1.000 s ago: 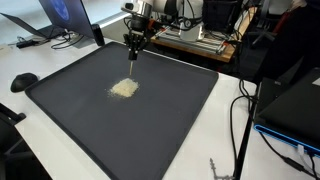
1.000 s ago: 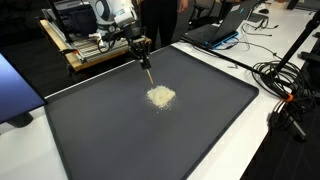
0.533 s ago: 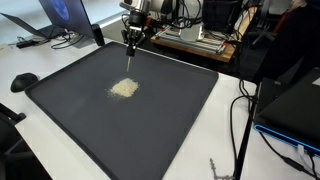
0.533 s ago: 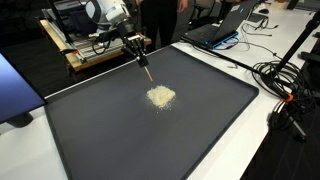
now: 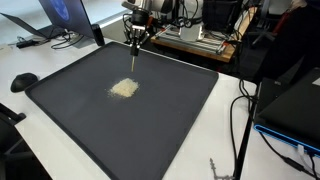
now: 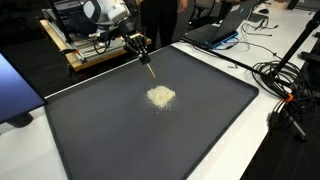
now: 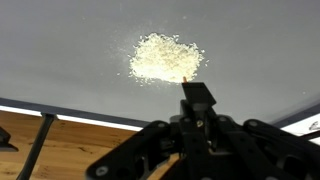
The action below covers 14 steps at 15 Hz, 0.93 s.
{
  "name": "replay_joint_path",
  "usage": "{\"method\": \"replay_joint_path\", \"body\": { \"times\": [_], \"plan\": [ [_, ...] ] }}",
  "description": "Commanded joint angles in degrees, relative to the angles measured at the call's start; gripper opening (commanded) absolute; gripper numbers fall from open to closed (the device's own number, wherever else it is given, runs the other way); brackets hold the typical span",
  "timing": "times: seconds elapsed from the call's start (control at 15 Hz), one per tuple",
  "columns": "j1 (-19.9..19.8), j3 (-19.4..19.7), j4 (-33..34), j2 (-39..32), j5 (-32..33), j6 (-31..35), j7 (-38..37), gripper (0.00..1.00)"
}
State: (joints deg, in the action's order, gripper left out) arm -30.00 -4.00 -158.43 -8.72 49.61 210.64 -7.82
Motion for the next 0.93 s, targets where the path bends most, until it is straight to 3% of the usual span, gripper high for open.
{"method": "replay_joint_path", "body": {
  "times": [0.0, 0.33, 0.53, 0.6, 0.73, 0.8, 0.87],
  "plan": [
    [0.3, -1.5, 0.0, 3.3, 5.2, -4.1, -4.1, 0.03],
    [2.5, -7.8, 2.7, 6.6, 10.8, -18.5, -12.5, 0.03],
    [4.3, -12.6, 5.4, 5.3, 8.3, -27.3, -13.5, 0.03],
    [13.8, -5.7, 4.6, 4.7, -1.7, -28.4, -4.9, 0.03],
    [17.8, -4.8, 6.6, 3.7, -8.7, -32.5, -1.2, 0.03],
    [12.2, -11.8, 7.5, 3.6, -12.6, -34.8, 1.1, 0.03],
    [12.9, -12.9, 8.7, 3.5, -18.8, -36.8, 5.3, 0.03]
  ]
}}
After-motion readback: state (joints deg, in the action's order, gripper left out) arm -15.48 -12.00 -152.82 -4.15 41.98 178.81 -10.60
